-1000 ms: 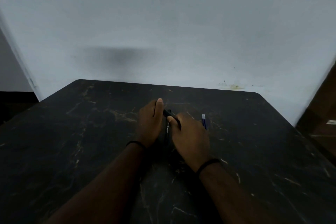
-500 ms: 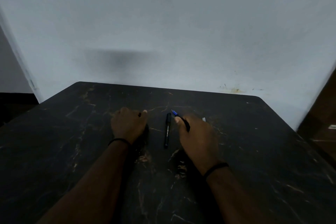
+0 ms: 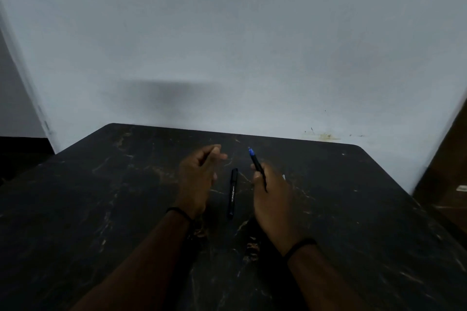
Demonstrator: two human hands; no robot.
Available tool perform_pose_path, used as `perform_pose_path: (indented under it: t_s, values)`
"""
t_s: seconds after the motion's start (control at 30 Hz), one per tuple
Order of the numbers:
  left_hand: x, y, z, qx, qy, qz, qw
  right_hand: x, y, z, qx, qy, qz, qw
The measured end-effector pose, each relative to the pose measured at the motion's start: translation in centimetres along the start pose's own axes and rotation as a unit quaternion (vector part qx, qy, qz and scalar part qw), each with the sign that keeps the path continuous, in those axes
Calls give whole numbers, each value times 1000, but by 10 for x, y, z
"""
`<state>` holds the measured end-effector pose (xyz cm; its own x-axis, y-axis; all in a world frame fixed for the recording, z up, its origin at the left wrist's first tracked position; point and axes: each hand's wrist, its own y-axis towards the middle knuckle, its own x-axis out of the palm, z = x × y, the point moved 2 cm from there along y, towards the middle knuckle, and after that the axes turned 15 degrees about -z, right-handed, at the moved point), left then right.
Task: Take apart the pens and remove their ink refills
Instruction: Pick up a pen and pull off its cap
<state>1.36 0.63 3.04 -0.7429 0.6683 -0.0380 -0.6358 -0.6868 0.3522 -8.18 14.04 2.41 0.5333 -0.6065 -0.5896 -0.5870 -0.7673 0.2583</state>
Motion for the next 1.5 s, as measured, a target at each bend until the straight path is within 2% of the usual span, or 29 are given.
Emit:
perform_pose_path:
  t_s: [0.1, 0.2, 0.33, 0.4, 0.47, 0.57, 0.67, 0.73, 0.87, 1.17, 1.3, 1.43, 1.5]
  values:
    - [6, -5, -2, -59, -69, -100, 991, -1, -1, -2, -28, 66, -28, 997]
    - [7, -7, 0, -65, -112, -169, 977, 3, -3, -4, -42, 153, -97, 983]
    - [11, -8, 0, -73, -189, -248, 947, 6, -3, -8, -18, 225, -142, 964]
    - [11, -9, -1, -80, -215, -276, 933, 5, -4, -9, 26, 316, -205, 926]
    - [10, -9, -1, -76, -247, -299, 919, 1, -6, -10, 66, 407, -269, 870]
    - [11, -8, -2, -62, -291, -326, 897, -4, -7, -9, 106, 502, -323, 796]
    - [13, -6, -4, -46, -289, -320, 901, -5, -8, -10, 118, 532, -342, 766]
    - [14, -6, -6, -38, -306, -296, 904, -5, -7, -11, 113, 516, -343, 777]
    - [14, -7, -4, -26, -308, -256, 916, -1, -6, -12, 94, 455, -321, 825]
    - [18, -9, 1, -17, -306, -233, 923, 6, -5, -15, 38, 308, -213, 926]
    - [17, -7, -2, -29, -262, -201, 943, 10, -9, -10, -12, 258, -143, 955]
    - [15, -5, -7, -37, -220, -157, 962, 12, -4, -5, -3, 211, -89, 973]
    - [11, -3, -9, -44, -204, -133, 969, 12, -3, -6, -26, 171, -71, 982]
